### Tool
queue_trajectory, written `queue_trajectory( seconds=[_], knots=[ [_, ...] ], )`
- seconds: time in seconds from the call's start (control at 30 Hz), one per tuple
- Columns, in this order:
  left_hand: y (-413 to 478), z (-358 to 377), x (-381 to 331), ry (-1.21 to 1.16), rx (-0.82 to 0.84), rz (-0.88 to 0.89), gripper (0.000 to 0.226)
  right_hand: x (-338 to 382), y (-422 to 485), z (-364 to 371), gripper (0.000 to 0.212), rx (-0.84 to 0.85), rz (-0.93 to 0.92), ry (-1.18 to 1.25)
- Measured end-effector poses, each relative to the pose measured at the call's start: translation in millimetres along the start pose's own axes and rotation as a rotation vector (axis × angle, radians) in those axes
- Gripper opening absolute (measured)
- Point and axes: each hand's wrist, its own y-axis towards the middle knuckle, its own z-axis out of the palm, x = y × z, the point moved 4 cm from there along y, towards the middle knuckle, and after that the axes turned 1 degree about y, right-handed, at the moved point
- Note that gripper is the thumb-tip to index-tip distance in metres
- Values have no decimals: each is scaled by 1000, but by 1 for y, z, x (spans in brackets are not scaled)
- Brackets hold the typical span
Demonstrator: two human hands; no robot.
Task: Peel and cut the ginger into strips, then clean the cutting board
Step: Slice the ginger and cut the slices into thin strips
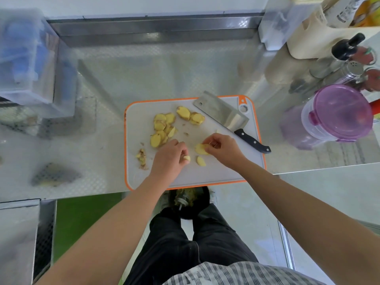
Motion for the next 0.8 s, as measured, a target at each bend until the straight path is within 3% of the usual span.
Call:
queue_trajectory(
  seconds=[0.13,0.23,0.53,0.67,0.8],
  knots=[
    [-1,-4,5,-301,-35,-162,10,5,1,0,13,-17,-38,-67],
    [1,-8,4,-442,-39,-221,8,14,4,12,12,59,-81,-88],
    [7,-13,-2,-338,-191,-231,22,27,11,20,19,217,-116,-25],
    [19,-7,1,-261,-82,-267,19,24,13,14,19,229,-91,57],
    [30,-7,-6,-276,-158,-227,16,18,18,9,27,116,-102,26]
  ],
)
